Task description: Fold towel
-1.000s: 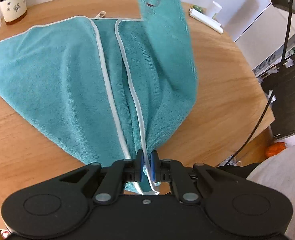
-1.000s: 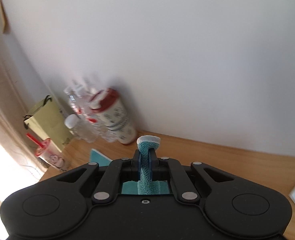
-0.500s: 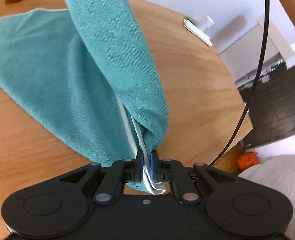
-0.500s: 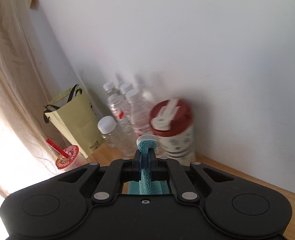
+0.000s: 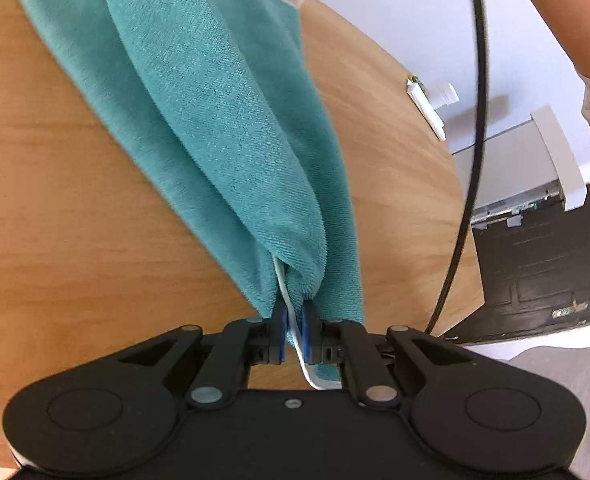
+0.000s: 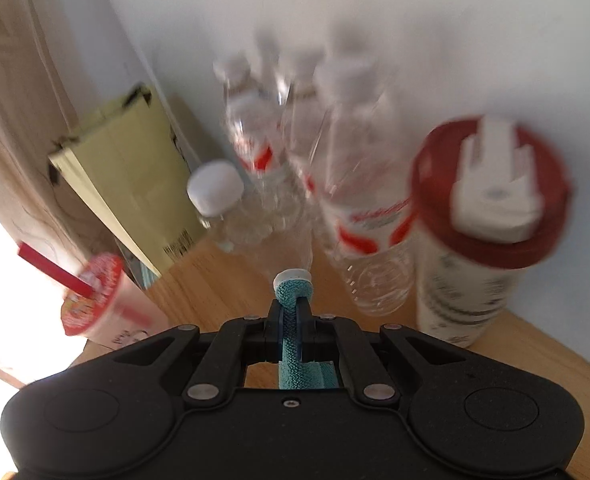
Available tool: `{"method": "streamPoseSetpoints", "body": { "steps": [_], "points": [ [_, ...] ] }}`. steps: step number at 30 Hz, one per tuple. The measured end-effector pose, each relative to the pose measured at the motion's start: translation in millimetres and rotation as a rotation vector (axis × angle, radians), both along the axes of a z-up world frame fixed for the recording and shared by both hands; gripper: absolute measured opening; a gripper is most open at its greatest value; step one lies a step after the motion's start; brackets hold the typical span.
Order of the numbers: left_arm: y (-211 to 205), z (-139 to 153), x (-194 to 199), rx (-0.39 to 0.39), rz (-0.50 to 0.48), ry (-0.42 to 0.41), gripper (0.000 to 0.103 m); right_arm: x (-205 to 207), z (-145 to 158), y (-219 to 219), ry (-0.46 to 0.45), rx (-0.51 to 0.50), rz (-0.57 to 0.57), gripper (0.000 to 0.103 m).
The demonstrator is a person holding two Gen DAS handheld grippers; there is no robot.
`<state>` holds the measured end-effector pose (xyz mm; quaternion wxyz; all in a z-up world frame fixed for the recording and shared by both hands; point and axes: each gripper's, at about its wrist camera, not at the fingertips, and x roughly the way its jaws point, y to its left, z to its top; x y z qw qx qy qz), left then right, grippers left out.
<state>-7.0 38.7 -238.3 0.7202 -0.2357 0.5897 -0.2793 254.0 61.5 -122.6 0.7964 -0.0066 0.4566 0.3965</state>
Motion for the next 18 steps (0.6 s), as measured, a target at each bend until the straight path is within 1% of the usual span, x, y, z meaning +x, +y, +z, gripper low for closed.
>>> {"method": "streamPoseSetpoints", "body": {
  "steps": [4, 5, 6, 7, 8, 9, 11, 13, 14, 15, 16, 18],
  "points": [
    [5, -3, 2, -0.034, 0.014, 0.044, 0.01, 1, -22, 22, 0.028, -0.036, 0.014, 0.005],
    [5, -2, 1, -0.029, 0.013, 0.041, 0.013, 0, -28, 28, 0.024, -0.056, 0.015, 0.005],
    [6, 0, 1, -0.017, 0.011, 0.031, 0.024, -2, -33, 34, 0.019, -0.075, 0.016, 0.005],
    [6, 1, 1, -0.005, 0.013, 0.024, 0.029, -2, -36, 38, 0.014, -0.085, 0.015, 0.005],
    [8, 3, 1, 0.002, 0.021, 0.018, 0.038, -3, -41, 41, 0.021, -0.092, 0.011, 0.005],
    [13, 5, 0, 0.001, 0.036, 0.015, 0.04, -2, -46, 42, 0.036, -0.092, 0.004, 0.006],
    [20, 6, 0, 0.009, 0.054, 0.021, 0.041, -1, -52, 44, 0.038, -0.1, -0.005, 0.01],
    [27, 7, 1, 0.02, 0.075, 0.033, 0.041, -1, -57, 45, 0.049, -0.108, -0.012, 0.011],
    [31, 8, 1, 0.023, 0.087, 0.038, 0.041, 0, -59, 45, 0.059, -0.109, -0.015, 0.014],
    [35, 9, 2, 0.028, 0.099, 0.039, 0.041, -1, -59, 44, 0.065, -0.11, -0.013, 0.02],
    [40, 12, 2, 0.043, 0.11, 0.03, 0.041, -1, -58, 43, 0.068, -0.108, -0.01, 0.022],
    [49, 22, 6, 0.082, 0.132, -0.006, 0.041, -6, -46, 30, 0.048, -0.092, -0.006, 0.023]
  ]
}}
